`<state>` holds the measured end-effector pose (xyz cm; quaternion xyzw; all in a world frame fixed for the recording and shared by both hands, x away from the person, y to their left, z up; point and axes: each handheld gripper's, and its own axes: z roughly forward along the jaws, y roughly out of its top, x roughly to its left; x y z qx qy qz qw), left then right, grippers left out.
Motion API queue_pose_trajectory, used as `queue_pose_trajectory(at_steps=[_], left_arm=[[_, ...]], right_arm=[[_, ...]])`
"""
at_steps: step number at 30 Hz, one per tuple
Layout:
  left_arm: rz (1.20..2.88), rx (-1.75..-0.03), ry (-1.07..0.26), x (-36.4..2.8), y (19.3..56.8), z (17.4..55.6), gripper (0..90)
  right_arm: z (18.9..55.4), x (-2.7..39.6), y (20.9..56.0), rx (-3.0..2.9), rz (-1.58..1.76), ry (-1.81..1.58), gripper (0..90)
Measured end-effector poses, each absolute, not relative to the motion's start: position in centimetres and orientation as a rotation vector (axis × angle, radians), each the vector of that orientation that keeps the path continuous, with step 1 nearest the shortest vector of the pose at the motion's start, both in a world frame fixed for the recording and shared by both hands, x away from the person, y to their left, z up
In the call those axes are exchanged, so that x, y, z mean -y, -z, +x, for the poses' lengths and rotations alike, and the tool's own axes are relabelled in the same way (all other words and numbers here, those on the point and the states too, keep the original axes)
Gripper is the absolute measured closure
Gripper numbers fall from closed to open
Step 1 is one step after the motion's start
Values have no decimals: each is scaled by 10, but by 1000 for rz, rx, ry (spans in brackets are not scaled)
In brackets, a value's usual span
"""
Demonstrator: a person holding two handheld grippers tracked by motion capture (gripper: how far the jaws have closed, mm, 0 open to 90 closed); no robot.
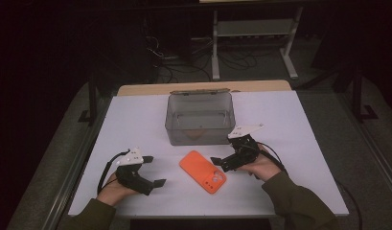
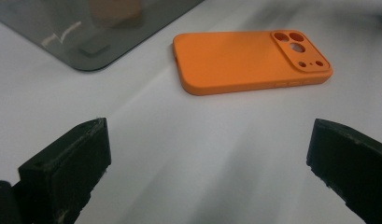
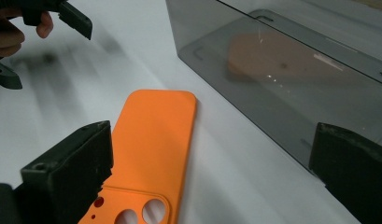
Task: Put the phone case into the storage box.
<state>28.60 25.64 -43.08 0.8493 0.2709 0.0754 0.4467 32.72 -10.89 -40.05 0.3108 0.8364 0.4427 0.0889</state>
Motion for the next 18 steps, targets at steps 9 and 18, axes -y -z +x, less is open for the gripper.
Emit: queue_pose_trajectory(at_steps=[9, 18], left_arm=[[2108, -666, -185, -256, 431, 286, 0], [2107, -664, -185, -256, 431, 286, 0]], right_arm=[[328, 100, 401, -2504, 918, -1313, 0], [329, 93, 401, -2518, 898, -1309, 0]])
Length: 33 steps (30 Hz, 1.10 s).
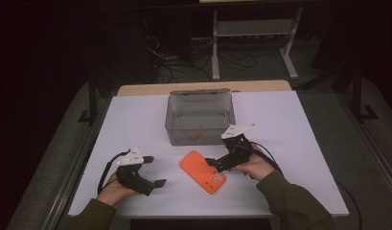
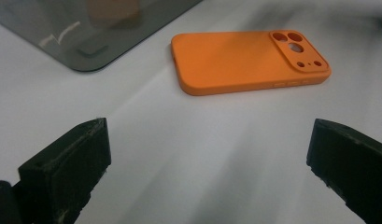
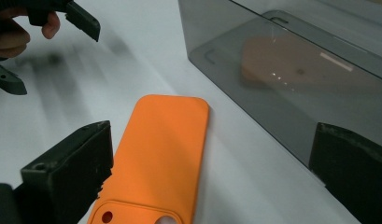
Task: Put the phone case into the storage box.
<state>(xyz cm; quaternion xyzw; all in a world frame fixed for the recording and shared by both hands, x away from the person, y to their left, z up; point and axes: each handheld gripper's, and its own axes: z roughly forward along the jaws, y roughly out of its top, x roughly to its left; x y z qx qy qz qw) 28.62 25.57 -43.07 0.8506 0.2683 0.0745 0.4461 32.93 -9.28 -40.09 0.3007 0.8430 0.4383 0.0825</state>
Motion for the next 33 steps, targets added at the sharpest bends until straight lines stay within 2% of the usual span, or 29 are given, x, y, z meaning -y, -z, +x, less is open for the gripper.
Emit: queue_pose_trajectory(at_steps=[33], left_arm=[[2108, -661, -181, -255, 431, 286, 0]], right_arm=[[331, 64, 399, -2557, 861, -1303, 0]])
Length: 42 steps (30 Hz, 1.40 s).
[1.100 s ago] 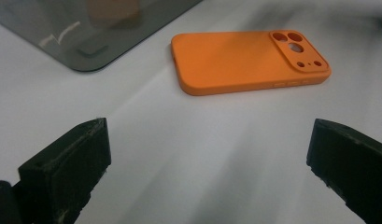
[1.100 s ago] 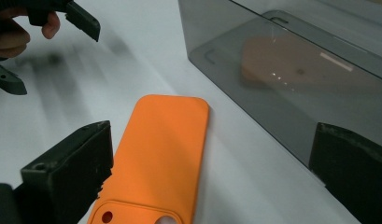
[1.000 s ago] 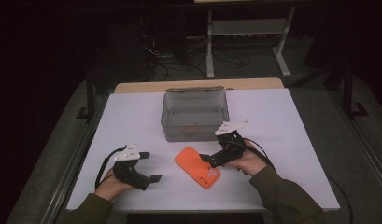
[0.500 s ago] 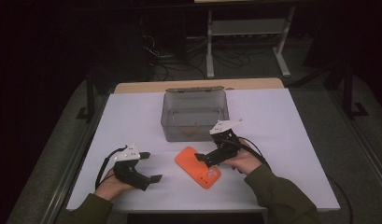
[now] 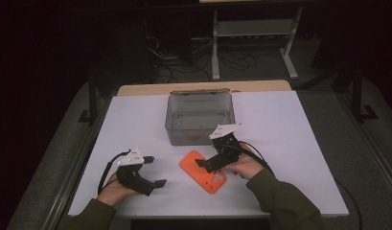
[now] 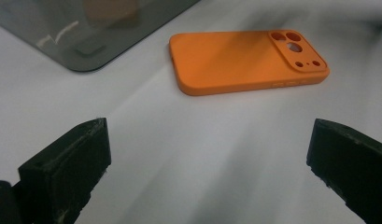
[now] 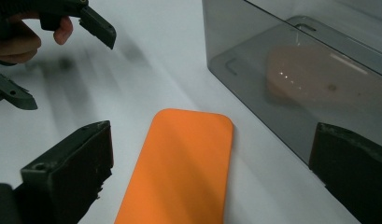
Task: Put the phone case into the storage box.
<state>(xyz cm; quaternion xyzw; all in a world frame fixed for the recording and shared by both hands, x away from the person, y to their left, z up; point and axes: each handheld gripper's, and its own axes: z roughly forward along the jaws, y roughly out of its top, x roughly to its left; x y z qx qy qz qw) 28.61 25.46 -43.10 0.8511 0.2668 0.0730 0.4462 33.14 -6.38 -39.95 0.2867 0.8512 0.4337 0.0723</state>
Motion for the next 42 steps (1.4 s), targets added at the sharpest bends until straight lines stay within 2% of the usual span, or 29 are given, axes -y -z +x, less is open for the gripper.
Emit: queue_pose_trajectory(at_steps=[42], left_arm=[[2112, -662, -181, -255, 431, 287, 0]], right_arm=[[324, 55, 414, -2695, 881, -1061, 0]])
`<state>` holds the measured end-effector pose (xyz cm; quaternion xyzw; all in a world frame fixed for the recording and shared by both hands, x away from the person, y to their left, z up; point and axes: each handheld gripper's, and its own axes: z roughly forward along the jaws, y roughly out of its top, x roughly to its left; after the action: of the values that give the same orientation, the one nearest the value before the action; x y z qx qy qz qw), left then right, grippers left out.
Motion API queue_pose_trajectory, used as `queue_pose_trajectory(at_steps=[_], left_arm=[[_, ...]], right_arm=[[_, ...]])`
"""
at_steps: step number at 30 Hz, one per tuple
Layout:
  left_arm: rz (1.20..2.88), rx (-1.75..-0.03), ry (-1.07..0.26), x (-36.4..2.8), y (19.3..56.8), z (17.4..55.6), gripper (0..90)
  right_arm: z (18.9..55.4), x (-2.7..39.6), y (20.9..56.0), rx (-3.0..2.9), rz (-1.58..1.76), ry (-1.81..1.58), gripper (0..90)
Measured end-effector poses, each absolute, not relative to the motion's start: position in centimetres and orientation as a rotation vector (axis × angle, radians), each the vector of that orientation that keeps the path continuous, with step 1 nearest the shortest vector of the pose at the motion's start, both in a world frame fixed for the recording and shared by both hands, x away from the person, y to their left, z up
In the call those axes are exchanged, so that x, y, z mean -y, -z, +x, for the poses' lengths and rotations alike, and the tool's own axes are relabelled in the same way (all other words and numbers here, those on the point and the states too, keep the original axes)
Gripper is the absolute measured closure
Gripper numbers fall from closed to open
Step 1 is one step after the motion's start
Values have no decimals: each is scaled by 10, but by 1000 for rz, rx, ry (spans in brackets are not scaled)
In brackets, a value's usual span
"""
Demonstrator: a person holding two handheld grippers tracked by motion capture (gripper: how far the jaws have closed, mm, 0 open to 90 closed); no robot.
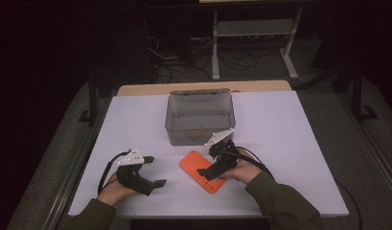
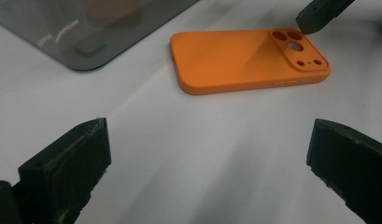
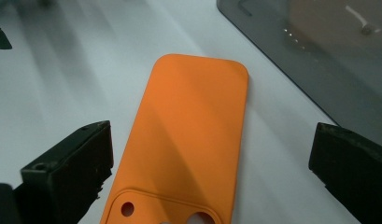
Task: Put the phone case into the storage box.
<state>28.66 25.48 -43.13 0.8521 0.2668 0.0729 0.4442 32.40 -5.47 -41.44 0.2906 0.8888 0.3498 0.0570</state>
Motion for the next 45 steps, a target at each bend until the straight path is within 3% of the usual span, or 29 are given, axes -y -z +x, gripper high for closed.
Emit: queue_pose_trajectory(at_steps=[45], left_arm=[[2115, -661, -175, -254, 432, 287, 0]], right_arm=[[315, 38, 435, -2817, 855, -856, 0]])
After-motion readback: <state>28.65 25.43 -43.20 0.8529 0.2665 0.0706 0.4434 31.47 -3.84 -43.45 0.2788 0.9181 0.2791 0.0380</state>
